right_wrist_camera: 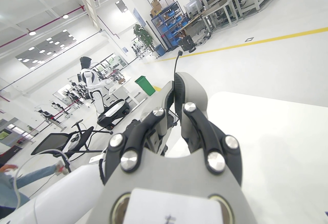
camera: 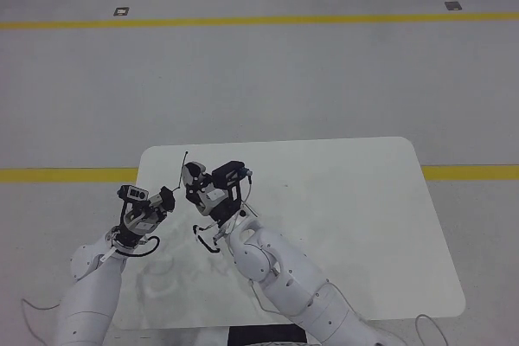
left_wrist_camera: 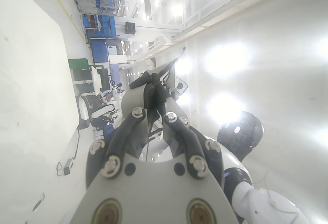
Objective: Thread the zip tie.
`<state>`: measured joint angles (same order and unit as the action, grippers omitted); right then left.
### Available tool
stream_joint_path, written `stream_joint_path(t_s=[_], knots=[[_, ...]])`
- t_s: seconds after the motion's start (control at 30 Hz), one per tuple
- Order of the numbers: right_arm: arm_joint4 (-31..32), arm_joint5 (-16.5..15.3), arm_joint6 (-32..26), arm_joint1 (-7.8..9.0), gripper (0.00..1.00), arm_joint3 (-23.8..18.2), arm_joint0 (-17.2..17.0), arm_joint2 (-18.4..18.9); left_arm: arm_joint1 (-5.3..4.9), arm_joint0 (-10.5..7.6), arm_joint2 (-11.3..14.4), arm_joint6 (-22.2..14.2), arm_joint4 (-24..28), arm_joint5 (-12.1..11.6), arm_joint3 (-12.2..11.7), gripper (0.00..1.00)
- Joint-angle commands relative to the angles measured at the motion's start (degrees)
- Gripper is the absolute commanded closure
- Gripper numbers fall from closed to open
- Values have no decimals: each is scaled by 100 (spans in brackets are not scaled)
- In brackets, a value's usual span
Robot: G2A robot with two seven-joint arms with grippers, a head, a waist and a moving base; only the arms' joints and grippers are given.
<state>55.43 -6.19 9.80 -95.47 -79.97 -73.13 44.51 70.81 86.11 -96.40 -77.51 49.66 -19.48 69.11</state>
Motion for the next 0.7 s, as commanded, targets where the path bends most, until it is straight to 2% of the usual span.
stream_joint_path(t_s=[0.0, 0.67], knots=[[7, 7, -3, -2, 100, 5, 2, 0, 0, 0, 0, 0, 0, 0, 0, 100], [68, -22, -112, 14, 100, -76, -68, 50, 0, 0, 0, 0, 0, 0, 0, 100]])
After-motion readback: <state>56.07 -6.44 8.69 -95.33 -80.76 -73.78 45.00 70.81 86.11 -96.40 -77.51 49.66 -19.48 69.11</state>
